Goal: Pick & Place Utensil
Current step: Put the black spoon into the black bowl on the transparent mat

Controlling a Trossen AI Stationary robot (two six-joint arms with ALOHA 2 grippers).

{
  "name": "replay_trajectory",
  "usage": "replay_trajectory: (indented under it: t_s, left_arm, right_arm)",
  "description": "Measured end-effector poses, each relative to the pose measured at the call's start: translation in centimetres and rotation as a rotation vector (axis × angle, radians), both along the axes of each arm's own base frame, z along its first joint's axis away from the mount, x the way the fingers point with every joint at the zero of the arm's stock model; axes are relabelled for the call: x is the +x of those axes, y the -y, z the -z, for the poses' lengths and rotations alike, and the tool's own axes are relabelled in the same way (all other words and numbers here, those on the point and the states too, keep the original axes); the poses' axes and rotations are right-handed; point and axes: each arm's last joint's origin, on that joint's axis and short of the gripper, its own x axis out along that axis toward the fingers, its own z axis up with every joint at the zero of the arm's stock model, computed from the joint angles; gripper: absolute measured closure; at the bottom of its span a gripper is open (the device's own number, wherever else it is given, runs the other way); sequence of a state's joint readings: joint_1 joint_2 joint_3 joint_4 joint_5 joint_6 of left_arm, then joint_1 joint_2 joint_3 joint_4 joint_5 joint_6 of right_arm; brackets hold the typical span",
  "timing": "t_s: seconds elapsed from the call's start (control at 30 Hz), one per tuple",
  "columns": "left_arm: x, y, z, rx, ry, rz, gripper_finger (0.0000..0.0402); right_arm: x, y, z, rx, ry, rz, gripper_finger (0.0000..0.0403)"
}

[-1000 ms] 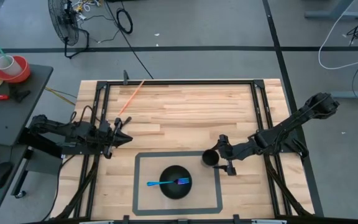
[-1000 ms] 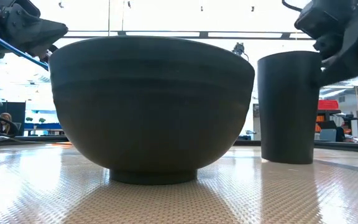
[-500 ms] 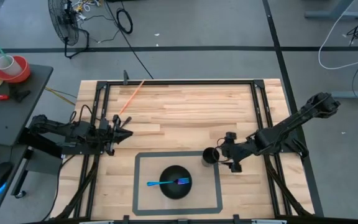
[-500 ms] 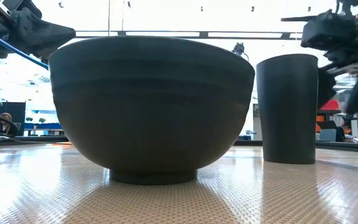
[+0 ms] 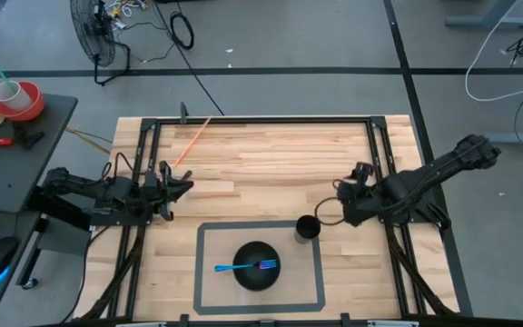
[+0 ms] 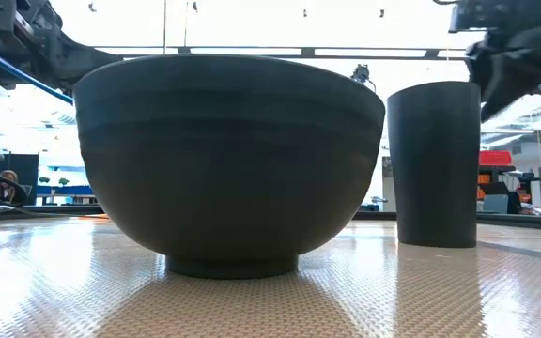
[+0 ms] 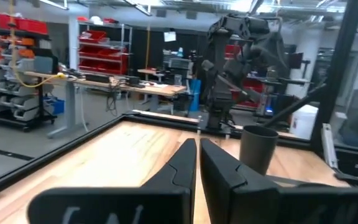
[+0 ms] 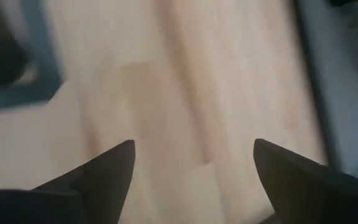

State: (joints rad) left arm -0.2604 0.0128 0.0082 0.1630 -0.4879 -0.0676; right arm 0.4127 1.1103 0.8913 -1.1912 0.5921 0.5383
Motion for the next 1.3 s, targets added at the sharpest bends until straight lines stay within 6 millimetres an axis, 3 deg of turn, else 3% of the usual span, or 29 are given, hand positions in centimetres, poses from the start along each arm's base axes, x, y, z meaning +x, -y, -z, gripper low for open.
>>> replay_trajectory:
  t_s: [0.23, 0.5, 0.6, 0.7, 0.87, 1.03, 1.3]
  left_arm:
    - [0.1, -0.5, 0.4, -0.055, -0.029, -0.097, 0.0359]
    - [1.0, -2.1, 2.0, -0.219, -0.144, -0.266, 0.0246]
    - [1.4, -2.9, 2.7, -0.280, -0.206, -0.334, 0.0227]
    - [1.5, -3.5, 2.5, -0.344, -0.347, -0.369, 0.0224]
    - [1.5, -4.3, -0.3, -0.432, -0.565, -0.464, 0.0231]
    - [2.1, -4.7, -2.8, -0.576, -0.710, -0.434, 0.0236]
    - [3.0, -5.0, -0.3, -0.794, -0.971, -0.578, 0.0236]
  right_arm:
    - [1.3, 2.7, -1.4, -0.166, 0.123, 0.000, 0.0076]
    - [5.3, 4.6, -3.9, -0.188, 0.410, -0.135, 0.0076]
    - [6.2, 5.1, -5.0, -0.210, 0.524, -0.166, 0.0076]
    - [6.6, 5.3, -5.7, -0.207, 0.599, -0.185, 0.0076]
    - [6.7, 5.5, -5.7, -0.183, 0.611, -0.203, 0.0076]
    - [6.7, 5.7, -5.2, -0.158, 0.624, -0.171, 0.0076]
    - [6.8, 5.6, -4.7, -0.138, 0.662, -0.157, 0.0076]
